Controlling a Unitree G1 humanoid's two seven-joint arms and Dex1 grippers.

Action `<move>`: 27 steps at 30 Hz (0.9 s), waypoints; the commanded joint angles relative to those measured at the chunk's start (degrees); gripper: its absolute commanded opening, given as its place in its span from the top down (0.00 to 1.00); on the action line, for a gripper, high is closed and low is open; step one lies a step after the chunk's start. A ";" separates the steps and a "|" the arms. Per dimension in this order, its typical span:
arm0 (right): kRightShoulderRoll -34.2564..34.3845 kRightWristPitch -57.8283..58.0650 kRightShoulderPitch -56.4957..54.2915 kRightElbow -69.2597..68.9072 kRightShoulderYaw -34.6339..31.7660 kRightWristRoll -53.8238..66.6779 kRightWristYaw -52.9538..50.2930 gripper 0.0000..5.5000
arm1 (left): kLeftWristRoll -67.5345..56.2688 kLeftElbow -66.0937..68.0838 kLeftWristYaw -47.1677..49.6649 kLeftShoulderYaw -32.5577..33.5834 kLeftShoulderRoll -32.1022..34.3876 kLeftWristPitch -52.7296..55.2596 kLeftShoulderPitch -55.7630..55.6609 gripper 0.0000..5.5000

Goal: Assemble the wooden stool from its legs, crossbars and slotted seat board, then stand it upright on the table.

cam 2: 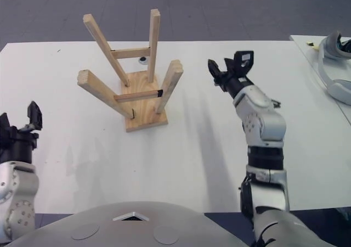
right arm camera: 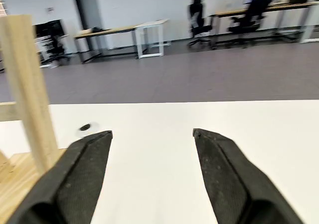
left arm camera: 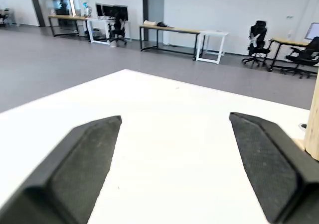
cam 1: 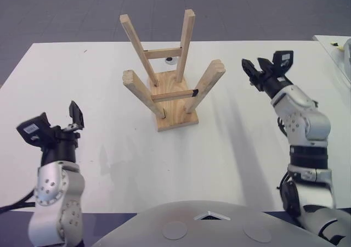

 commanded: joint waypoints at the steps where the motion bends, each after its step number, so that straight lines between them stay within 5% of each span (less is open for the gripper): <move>1: 4.45 3.02 3.63 -11.63 2.35 -2.54 -6.49 0.45 | 3.81 -0.17 -2.90 -4.22 1.43 -1.09 -4.82 0.27; 5: 6.10 7.49 3.85 -17.52 8.23 1.18 -2.15 0.45 | 3.26 4.62 -7.98 -8.13 5.48 3.81 -16.98 0.27; 9: 6.53 8.99 -0.51 -21.52 17.31 5.34 7.03 0.45 | 3.11 10.29 -13.09 -23.92 3.78 13.67 -28.83 0.27; 11: 6.11 8.40 -1.77 -21.53 18.86 4.47 8.17 0.45 | 2.88 10.85 -11.88 -26.45 0.25 15.43 -30.43 0.27; 18: 6.05 8.05 -1.67 -19.96 18.05 3.29 8.14 0.45 | 3.38 8.39 -9.86 -20.58 -0.32 15.05 -24.71 0.27; 27: 0.69 -0.38 -4.47 -0.75 12.36 -3.74 14.24 0.45 | 2.61 5.94 -12.36 -12.92 4.07 16.10 -22.75 0.27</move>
